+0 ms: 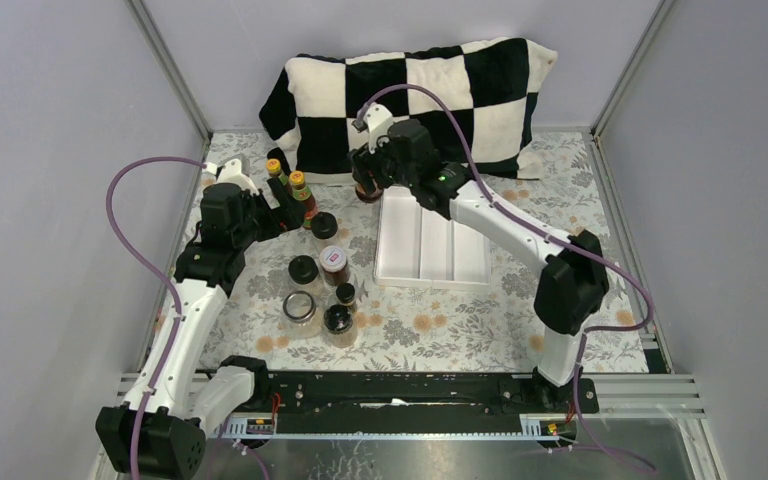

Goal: Organize the condiment bottles
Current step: Pick up the bottle from the center of the board, then place the bottle in the storage box.

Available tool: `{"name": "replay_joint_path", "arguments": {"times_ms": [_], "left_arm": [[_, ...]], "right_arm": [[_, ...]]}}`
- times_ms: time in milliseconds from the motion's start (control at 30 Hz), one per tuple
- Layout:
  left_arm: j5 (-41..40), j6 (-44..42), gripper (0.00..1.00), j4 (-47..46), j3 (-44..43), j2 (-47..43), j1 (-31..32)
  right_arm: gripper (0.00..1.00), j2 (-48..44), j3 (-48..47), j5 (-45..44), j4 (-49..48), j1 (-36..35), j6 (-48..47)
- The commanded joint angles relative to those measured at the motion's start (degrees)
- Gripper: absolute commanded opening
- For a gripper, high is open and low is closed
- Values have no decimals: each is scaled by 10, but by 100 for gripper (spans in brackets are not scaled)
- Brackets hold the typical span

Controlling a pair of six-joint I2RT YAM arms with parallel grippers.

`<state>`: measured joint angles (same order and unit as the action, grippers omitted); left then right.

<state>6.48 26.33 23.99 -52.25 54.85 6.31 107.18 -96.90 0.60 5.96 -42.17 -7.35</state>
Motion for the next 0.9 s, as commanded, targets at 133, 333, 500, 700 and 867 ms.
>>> {"name": "replay_joint_path", "arguments": {"times_ms": [133, 333, 500, 700, 867], "left_arm": [[5, -8, 99, -23, 6, 2, -2], [13, -4, 99, -26, 5, 5, -2], [18, -2, 99, -27, 4, 7, -2], [31, 4, 99, -34, 3, 12, -2], [37, 5, 99, -36, 3, 15, -2]], "right_arm": [[39, -130, 29, -86, 0, 1, -29], [38, -177, 73, -100, 21, 41, -7], [37, -223, 117, -80, 31, 107, 20], [37, -252, 155, -62, 40, 184, 36], [37, -247, 171, -34, 37, 235, 55]]}}
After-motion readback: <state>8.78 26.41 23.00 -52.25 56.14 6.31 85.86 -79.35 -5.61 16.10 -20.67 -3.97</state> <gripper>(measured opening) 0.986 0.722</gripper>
